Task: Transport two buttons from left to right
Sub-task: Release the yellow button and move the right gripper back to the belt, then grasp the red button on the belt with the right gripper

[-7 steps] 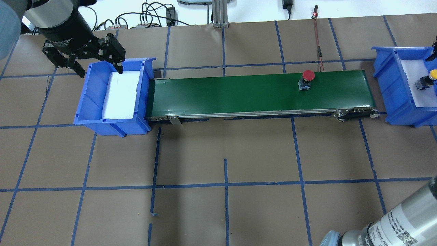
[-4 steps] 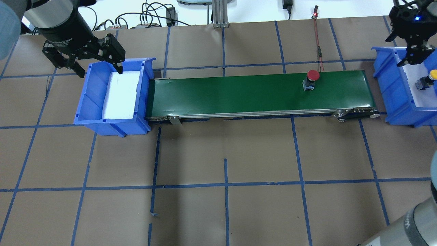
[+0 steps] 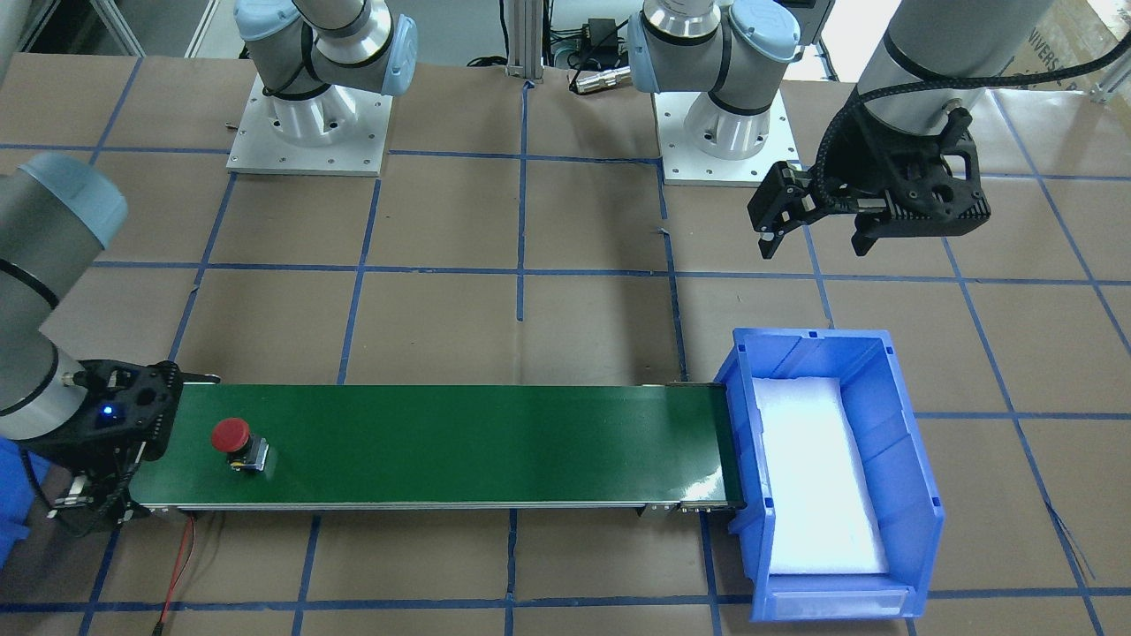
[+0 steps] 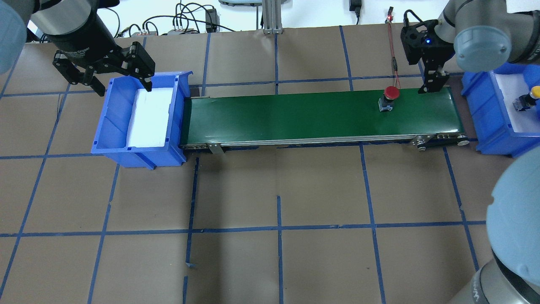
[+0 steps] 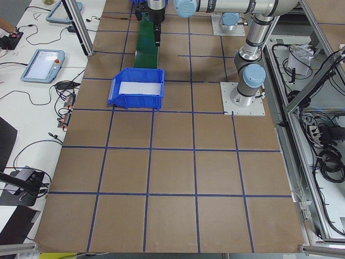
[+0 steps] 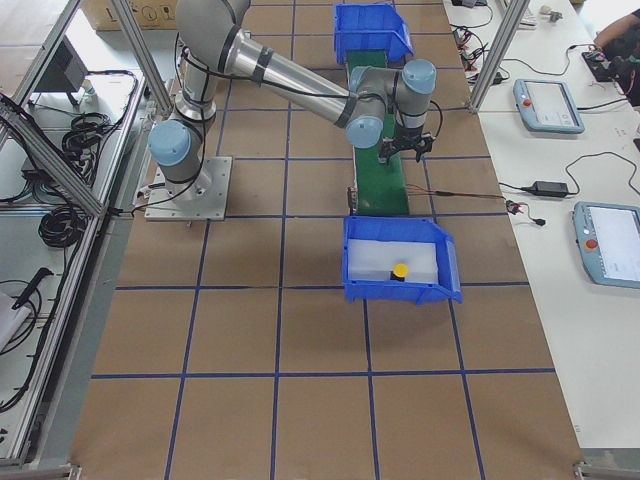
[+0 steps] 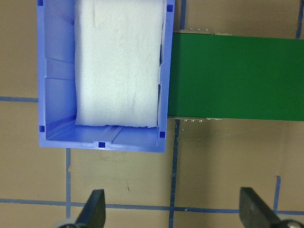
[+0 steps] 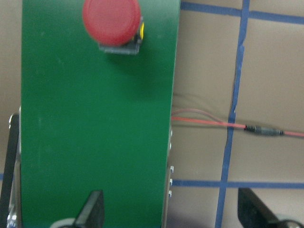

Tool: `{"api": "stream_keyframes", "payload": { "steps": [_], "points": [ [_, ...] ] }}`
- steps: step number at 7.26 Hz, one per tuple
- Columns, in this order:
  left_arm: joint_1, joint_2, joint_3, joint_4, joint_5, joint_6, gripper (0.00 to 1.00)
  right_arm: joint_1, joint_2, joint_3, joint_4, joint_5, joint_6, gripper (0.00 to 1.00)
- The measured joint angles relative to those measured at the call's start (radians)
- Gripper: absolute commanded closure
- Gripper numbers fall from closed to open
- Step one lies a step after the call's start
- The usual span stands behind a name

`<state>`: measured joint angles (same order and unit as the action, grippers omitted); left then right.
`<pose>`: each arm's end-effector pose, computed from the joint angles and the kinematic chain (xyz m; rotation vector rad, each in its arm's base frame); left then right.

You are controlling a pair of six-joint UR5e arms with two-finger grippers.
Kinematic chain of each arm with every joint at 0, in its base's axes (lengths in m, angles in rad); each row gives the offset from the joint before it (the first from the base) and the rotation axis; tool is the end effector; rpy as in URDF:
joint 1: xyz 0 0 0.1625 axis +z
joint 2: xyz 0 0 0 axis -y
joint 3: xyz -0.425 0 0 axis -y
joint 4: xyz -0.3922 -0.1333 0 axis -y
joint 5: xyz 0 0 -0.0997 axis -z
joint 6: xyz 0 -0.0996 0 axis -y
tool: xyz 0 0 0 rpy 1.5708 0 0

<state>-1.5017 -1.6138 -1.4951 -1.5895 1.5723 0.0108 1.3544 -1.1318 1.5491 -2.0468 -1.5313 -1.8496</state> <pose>-0.0975 -0.5193 0.5017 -0.0915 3.1381 -0.0219 -0.0044 -0.6590 0.2947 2.2677 -2.1280 0.0995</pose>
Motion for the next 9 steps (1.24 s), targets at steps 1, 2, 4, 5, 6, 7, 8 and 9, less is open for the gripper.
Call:
{"api": "stream_keyframes", "payload": {
  "steps": [1, 2, 4, 5, 6, 7, 8, 9],
  "points": [
    [0.0, 0.0, 0.0, -0.001, 0.0, 0.0, 0.0, 0.007, 0.0, 0.029, -0.012, 0.0, 0.014, 0.0],
    [0.0, 0.0, 0.0, -0.001, 0.0, 0.0, 0.0, 0.01, 0.0, 0.052, -0.022, 0.0, 0.022, 0.0],
    [0.0, 0.0, 0.0, -0.002, 0.0, 0.0, 0.0, 0.012, -0.004, 0.074, -0.024, 0.0, 0.034, 0.0],
    [0.0, 0.0, 0.0, -0.003, 0.0, 0.0, 0.0, 0.013, -0.005, 0.078, -0.019, 0.0, 0.038, 0.0],
    [0.0, 0.0, 0.0, -0.002, 0.0, 0.0, 0.0, 0.014, -0.006, 0.079, -0.013, -0.001, 0.039, 0.0],
    [0.0, 0.0, -0.001, -0.002, 0.0, 0.0, 0.0, 0.014, -0.006, 0.08, -0.01, -0.001, 0.039, 0.0],
    [0.0, 0.0, -0.001, -0.002, 0.0, 0.0, 0.0, 0.014, -0.006, 0.08, -0.01, 0.0, 0.039, 0.0],
    [0.0, 0.0, -0.001, -0.003, 0.0, 0.0, 0.0, 0.014, -0.006, 0.08, -0.011, 0.001, 0.038, 0.0]
  ]
}}
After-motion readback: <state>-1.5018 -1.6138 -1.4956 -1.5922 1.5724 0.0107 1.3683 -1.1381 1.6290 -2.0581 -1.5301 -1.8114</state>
